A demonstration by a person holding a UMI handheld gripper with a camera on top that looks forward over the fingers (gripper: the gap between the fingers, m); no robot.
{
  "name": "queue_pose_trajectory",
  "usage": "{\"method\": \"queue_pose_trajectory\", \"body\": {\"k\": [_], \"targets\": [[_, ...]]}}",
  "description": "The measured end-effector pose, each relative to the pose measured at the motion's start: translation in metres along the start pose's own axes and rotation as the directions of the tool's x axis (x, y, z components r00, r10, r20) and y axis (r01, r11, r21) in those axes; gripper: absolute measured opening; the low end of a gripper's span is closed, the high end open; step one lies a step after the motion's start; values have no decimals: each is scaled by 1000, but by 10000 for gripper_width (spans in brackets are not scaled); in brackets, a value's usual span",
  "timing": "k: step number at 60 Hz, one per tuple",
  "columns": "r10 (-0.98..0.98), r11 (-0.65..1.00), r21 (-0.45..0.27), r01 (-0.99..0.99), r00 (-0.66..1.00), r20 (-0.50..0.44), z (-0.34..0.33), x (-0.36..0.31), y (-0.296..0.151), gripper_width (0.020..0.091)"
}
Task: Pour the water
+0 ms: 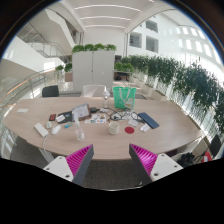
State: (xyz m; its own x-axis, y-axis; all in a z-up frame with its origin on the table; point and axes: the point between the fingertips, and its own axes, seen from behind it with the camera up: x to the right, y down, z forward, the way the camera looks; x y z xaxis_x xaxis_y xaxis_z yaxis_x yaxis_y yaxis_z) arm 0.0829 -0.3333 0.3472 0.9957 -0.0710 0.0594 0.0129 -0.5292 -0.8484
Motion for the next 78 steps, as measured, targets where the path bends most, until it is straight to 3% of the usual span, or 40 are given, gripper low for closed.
{"method": "queue_pose_trajectory", "body": {"k": [24,32,40,50,59,78], "targets": [[-7,1000,17,8,997,-73,25,-14,-25,829],[-5,1000,4,5,1000,-19,60,-20,-18,829],[5,1000,-13,-3,992,124,119,-50,18,831],[-12,997,72,-8,961,276,214,-109,64,829],[-22,988,153,-33,937,348,297,-182,84,832],[-128,965,259,47,944,305,403,-253,62,828]]}}
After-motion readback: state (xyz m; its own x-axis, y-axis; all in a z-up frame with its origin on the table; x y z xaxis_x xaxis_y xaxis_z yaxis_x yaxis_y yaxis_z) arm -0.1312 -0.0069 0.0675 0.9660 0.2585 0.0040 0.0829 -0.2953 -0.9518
